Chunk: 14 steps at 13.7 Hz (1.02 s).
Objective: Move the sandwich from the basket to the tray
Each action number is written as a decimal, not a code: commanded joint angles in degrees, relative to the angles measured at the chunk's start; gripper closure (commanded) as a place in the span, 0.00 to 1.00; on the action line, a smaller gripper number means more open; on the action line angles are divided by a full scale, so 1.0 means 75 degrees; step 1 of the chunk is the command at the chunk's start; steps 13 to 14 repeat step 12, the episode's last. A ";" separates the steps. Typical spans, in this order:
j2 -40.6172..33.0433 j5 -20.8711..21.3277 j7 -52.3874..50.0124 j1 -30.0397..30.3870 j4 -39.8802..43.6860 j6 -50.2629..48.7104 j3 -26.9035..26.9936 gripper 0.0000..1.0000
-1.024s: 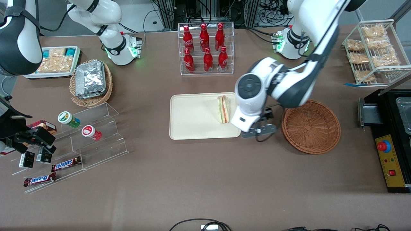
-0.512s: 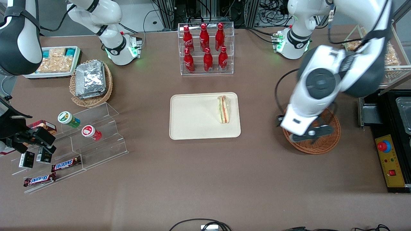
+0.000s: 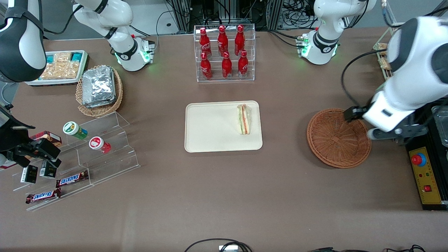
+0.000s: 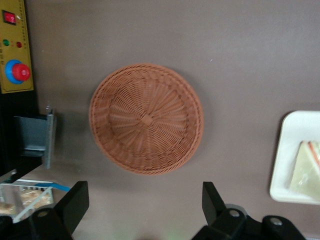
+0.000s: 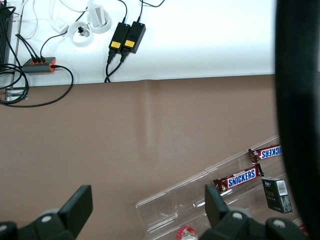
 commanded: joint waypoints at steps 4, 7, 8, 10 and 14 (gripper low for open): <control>-0.0824 -0.0599 0.1963 -0.0008 -0.0220 -0.0182 0.0838 0.00; -0.1093 -0.0668 0.2198 -0.0008 -0.0232 -0.0182 0.0827 0.00; -0.1175 -0.0808 0.2454 -0.0008 -0.0232 -0.0170 0.0838 0.00; -0.1234 -0.0821 0.2679 0.0027 -0.0244 -0.0182 0.0838 0.00; -0.1153 -0.0821 0.2668 0.0039 -0.0221 -0.0194 0.0838 0.00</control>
